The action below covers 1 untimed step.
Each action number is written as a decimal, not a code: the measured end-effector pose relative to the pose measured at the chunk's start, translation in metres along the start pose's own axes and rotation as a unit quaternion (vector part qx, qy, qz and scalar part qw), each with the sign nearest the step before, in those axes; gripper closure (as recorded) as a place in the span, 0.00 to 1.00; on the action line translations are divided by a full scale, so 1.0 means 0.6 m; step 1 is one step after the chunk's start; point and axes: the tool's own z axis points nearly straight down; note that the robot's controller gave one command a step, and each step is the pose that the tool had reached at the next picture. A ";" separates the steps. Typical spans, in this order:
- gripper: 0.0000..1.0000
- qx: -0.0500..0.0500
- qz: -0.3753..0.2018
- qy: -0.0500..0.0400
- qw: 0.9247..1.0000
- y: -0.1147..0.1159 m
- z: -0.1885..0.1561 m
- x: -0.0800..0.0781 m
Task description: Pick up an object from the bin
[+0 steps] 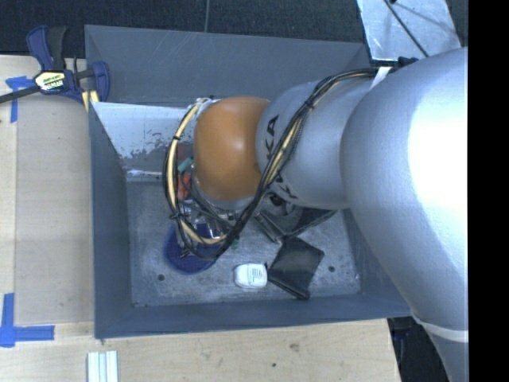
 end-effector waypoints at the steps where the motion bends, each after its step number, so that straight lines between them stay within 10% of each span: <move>1: 0.00 0.000 0.002 -0.003 1.000 -0.005 -0.005 -0.004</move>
Offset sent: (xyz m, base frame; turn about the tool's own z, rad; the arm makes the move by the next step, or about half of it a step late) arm 0.0000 0.0000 0.0000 0.0000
